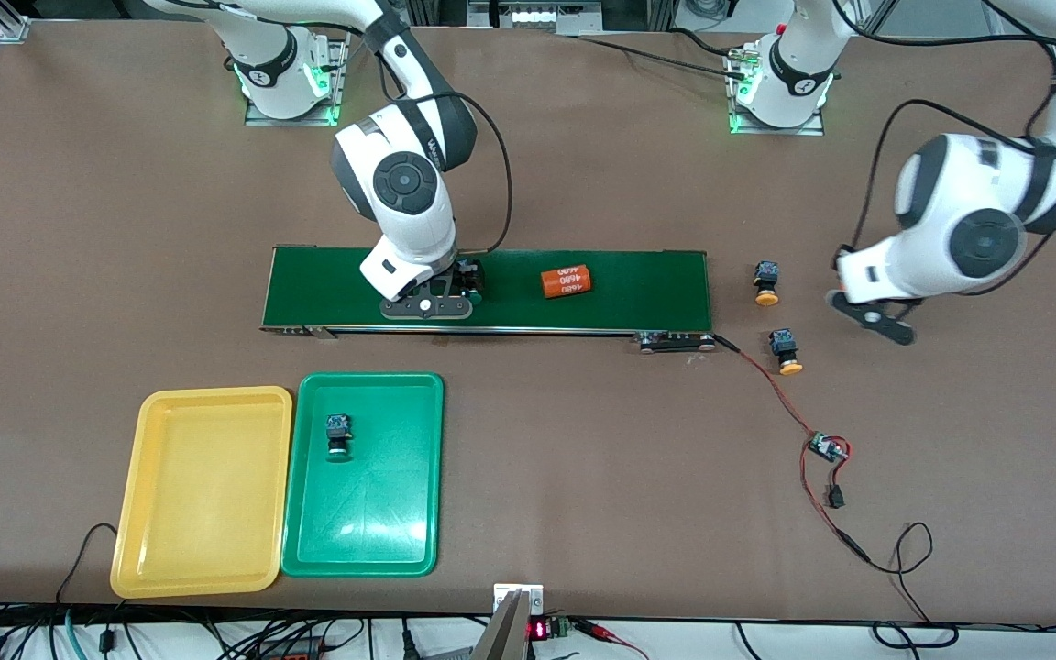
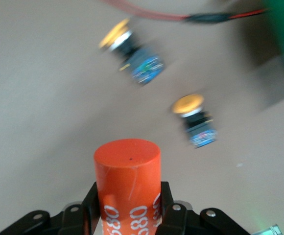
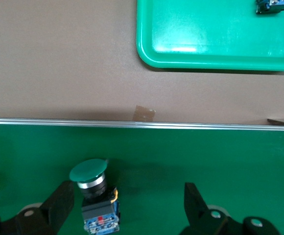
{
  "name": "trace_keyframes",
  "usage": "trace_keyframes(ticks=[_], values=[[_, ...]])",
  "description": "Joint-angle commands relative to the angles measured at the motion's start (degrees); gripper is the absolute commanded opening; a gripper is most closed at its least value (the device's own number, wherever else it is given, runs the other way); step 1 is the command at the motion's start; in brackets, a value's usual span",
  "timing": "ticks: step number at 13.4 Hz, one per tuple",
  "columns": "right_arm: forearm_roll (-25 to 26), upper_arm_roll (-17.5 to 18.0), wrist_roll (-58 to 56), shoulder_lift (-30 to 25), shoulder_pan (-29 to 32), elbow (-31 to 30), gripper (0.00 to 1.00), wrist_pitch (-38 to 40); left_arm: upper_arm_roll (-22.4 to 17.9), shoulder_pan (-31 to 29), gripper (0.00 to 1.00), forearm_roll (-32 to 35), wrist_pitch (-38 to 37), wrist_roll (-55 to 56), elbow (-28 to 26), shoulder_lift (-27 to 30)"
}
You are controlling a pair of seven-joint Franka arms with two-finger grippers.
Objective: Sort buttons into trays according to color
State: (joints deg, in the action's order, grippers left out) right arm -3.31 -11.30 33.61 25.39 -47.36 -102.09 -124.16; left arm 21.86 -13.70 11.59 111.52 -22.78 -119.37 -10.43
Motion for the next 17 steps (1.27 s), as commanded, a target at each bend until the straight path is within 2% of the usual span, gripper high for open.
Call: trace_keyframes(ticks=[1,4,7,11,12,13,14,15,17], values=[[-0.73,0.41,-0.04,-0.87,-0.36,-1.79,1.0,0.32,6.69,0.34,0.16,-2.09,-0.43,-3.31,1.07,-2.13],[-0.73,1.11,-0.12,-0.43,-0.36,-3.02,1.0,0.5,12.67,1.74,0.16,-3.33,7.28,-10.67,0.98,-4.07],[-0.73,1.29,-0.3,0.36,-0.27,-3.82,1.0,0.5,13.04,4.03,0.16,-3.33,14.76,-20.61,0.55,-7.58],[-0.73,1.2,-0.91,2.64,0.6,-3.82,1.0,0.5,14.17,8.42,0.16,-2.63,21.36,-18.63,-0.07,-11.89],[-0.73,1.2,-0.92,3.17,0.69,-3.82,0.93,0.5,14.18,9.04,0.18,-2.54,22.76,-18.44,-0.07,-12.85],[-0.73,1.2,-1.18,3.35,1.04,-3.82,0.83,0.5,14.18,9.13,0.28,-2.63,23.12,-18.44,-0.07,-13.3],[-0.73,1.2,-2.31,3.35,1.22,-3.82,0.71,0.5,14.18,9.13,0.85,-2.54,23.04,-18.7,-0.07,-13.13],[-0.73,1.2,-3.28,3.35,2.01,-3.82,0.55,0.59,14.27,8.96,1.0,-2.63,22.69,-19.31,-0.42,-12.78],[-0.73,1.2,-3.38,2.91,2.98,-3.64,0.27,1.28,14.27,8.7,1.0,-2.8,20.59,-18.62,-0.34,-10.77]])
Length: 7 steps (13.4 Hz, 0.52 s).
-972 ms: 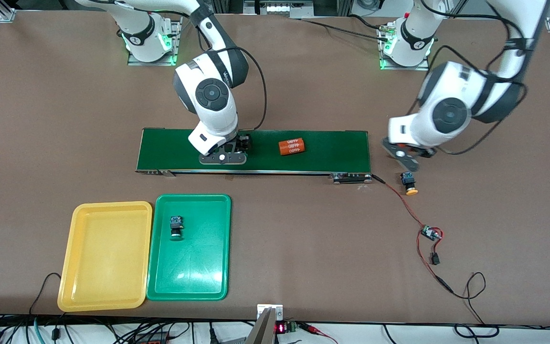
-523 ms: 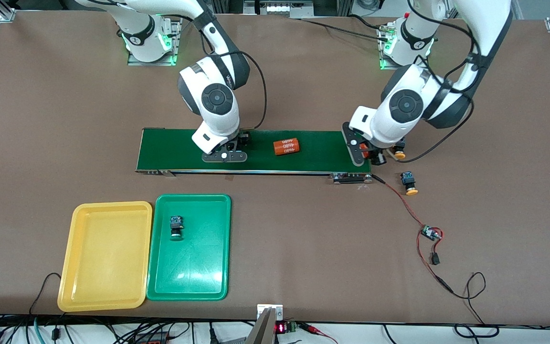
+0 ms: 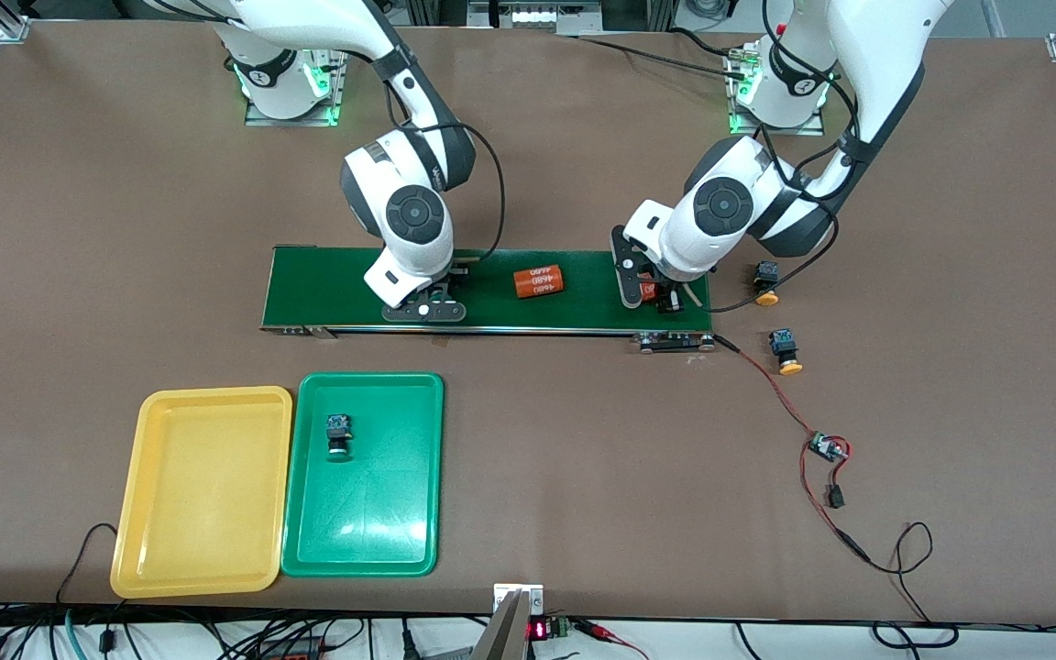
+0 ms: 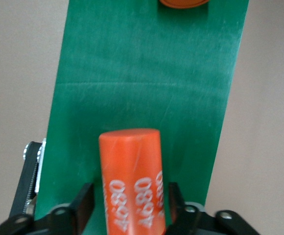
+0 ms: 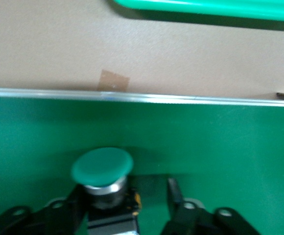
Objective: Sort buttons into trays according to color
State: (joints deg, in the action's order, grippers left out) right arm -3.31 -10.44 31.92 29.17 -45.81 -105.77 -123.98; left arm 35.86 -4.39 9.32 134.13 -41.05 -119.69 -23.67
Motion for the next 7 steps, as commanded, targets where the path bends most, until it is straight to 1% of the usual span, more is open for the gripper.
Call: trace_keyframes(ticks=[1,2,3,4,5,7], values=[[-0.73,0.34,-1.69,-1.04,1.77,0.73,0.17,2.59,-0.17,-1.14,1.0,-0.79,-3.42,-0.34,0.42,4.05],[-0.73,0.34,-1.69,-1.57,2.47,0.92,0.13,2.95,-1.13,-1.32,1.0,-1.14,-5.7,-0.26,0.86,6.07],[-0.73,0.34,-1.86,-2.27,3.18,0.92,0.1,3.04,-3.14,-1.32,1.0,-1.75,-8.24,-0.08,1.12,8.78],[-0.73,0.34,-2.39,-2.8,3.88,1.09,0.09,2.96,-5.43,-1.23,1.0,-4.8,-10.97,0.79,1.47,11.33],[-0.73,0.25,-3.35,-3.15,4.58,1.44,0.09,2.96,-8.84,-0.8,1.0,-7.71,-12.91,2.8,1.74,12.93],[-0.64,0.16,-5.11,-3.24,7.04,4.33,0.09,2.96,-14.65,-0.44,1.0,-9.66,-14.76,5.8,2.96,14.0]])
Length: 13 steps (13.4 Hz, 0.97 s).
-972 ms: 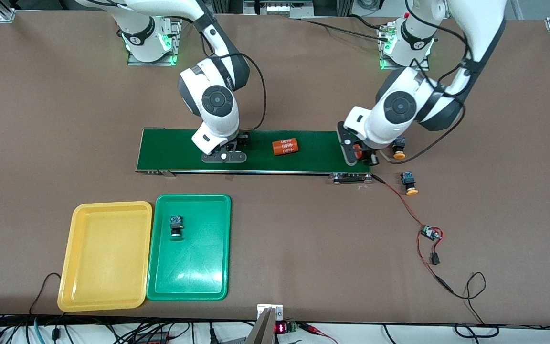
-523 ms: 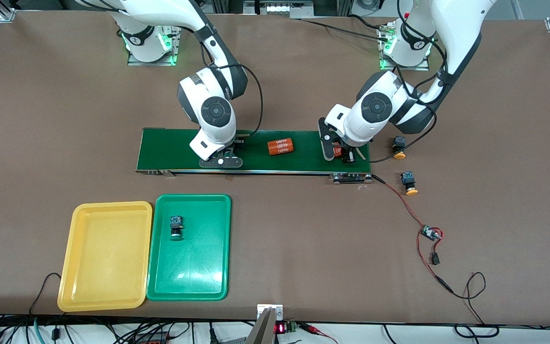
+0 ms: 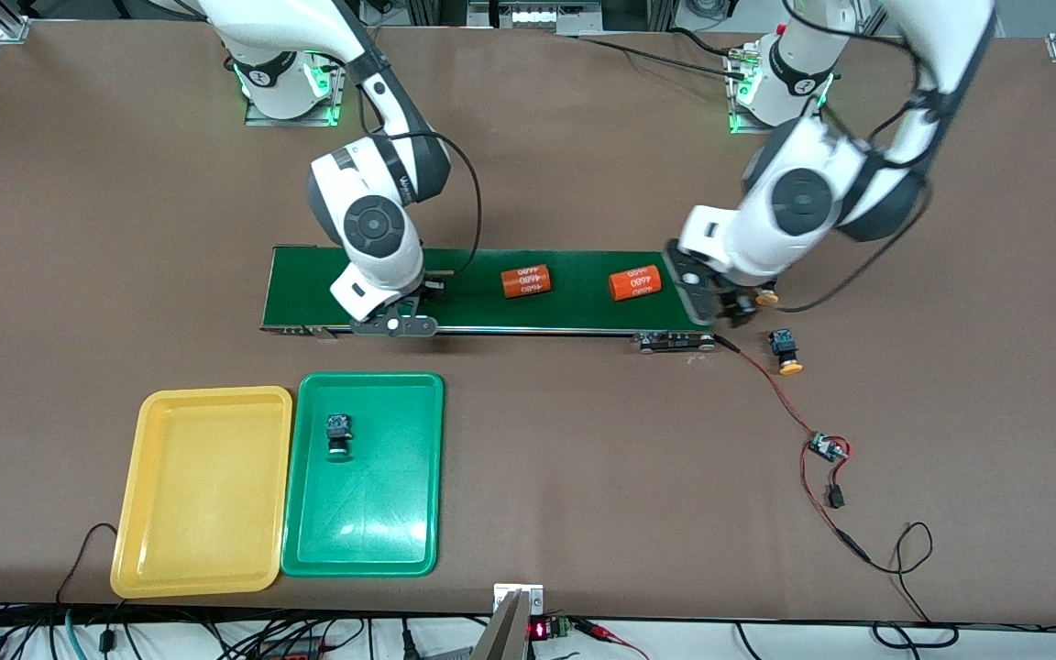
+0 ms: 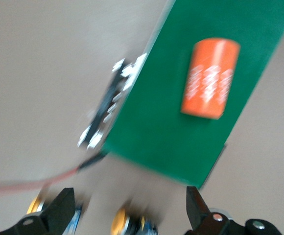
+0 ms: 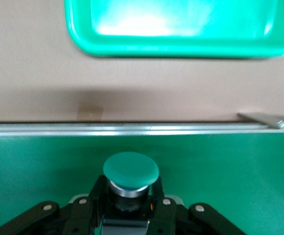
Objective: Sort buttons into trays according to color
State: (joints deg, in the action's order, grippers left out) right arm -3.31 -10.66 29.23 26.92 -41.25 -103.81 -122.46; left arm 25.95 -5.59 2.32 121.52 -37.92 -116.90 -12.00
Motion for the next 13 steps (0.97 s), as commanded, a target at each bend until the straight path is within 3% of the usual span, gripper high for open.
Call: trace_keyframes(ticks=[1,5,8,10,13], values=[[-0.64,0.38,-3.2,-0.73,3.79,4.21,0.09,1.43,-7.2,0.75,1.0,-2.75,-2.95,4.68,1.83,2.33],[-0.29,0.29,-6.63,0.41,8.37,8.62,0.09,0.82,-13.63,0.93,1.0,-2.93,-4.01,27.66,4.31,1.98],[-0.2,0.29,-8.48,3.74,10.83,9.67,0.09,-4.6,-14.52,1.37,1.0,-2.84,-3.83,42.45,5.01,0.67],[-0.03,0.11,-9.62,6.9,11.01,10.64,0.09,-10.14,-14.7,1.54,1.0,-2.84,-3.22,45.65,5.01,-2.74],[0.06,0.11,-11.82,14.8,11.28,18.44,0.09,-13.95,-16.01,1.72,1.0,-2.49,-0.77,45.04,4.66,-8.47]])
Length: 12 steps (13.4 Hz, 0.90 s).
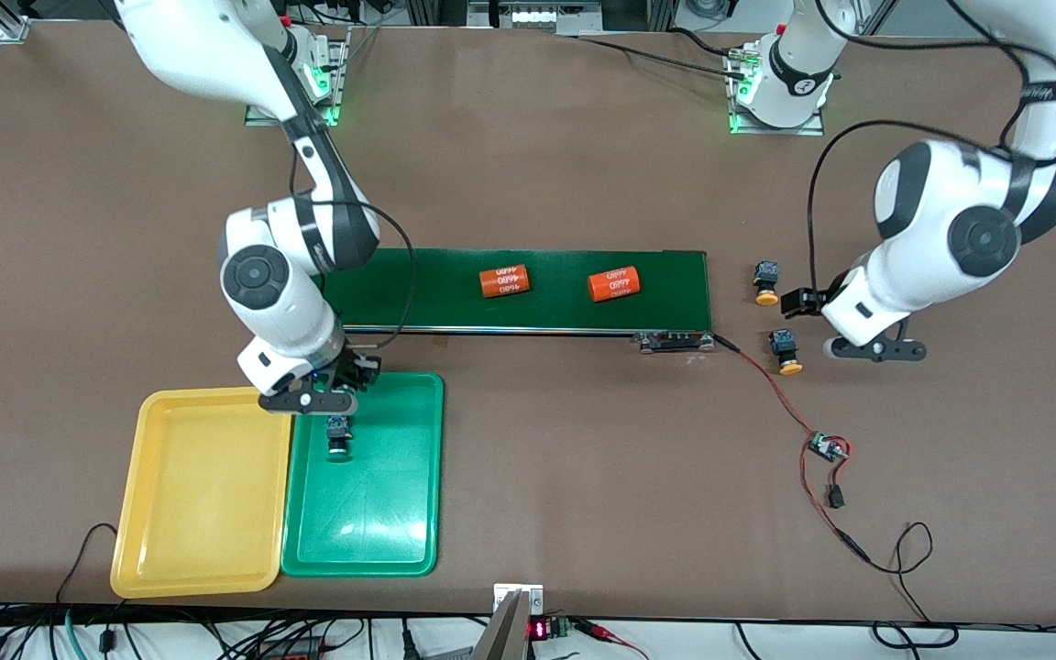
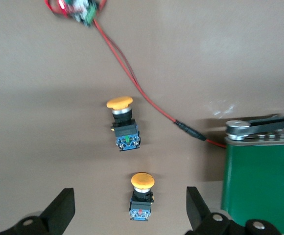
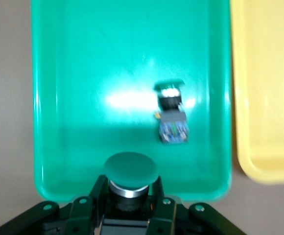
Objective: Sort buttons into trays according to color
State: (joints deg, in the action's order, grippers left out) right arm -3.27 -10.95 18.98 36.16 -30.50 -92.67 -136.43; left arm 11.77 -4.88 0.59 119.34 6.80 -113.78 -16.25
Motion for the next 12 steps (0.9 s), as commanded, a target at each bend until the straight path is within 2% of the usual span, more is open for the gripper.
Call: trace_keyframes(ticks=[1,4,6,7,8,9,10,11,12], values=[[0.02,0.32,-1.67,7.5,0.61,9.07,0.09,-0.15,-2.53,1.01,1.0,-0.59,3.6,0.24,1.19,-5.53],[0.11,-0.47,-1.58,11.99,0.44,12.24,0.1,-1.2,-2.72,0.4,1.0,-0.51,9.31,0.15,1.02,-10.28],[0.11,-0.65,-1.75,13.4,0.44,12.25,0.11,-4.71,-2.72,0.31,1.0,-0.59,11.52,0.15,0.49,-11.87],[0.11,-0.65,-1.67,13.84,0.52,12.25,0.29,-5.16,-2.72,0.31,0.98,-0.94,11.88,0.23,-0.03,-11.96],[0.02,-0.65,-1.58,14.02,0.7,12.25,0.57,-5.16,-2.72,0.31,0.94,-1.03,12.32,0.24,-0.65,-12.31],[-0.06,-0.65,-1.49,14.02,0.88,12.16,0.78,-5.16,-2.72,0.31,0.93,-1.03,13.72,0.24,-1.18,-12.92],[-0.15,-0.65,-1.49,13.93,0.88,12.16,0.94,-5.16,-2.72,0.31,0.88,-1.03,15.82,0.24,-2.14,-13.19],[-0.24,-0.65,-1.49,13.76,0.96,12.16,1.0,-5.08,-2.72,0.31,0.75,-1.03,17.41,0.24,-2.76,-13.63],[-0.33,-0.65,-1.58,13.41,0.96,12.25,1.0,-4.99,-2.72,0.31,0.64,-1.03,17.51,0.32,-2.76,-13.81]])
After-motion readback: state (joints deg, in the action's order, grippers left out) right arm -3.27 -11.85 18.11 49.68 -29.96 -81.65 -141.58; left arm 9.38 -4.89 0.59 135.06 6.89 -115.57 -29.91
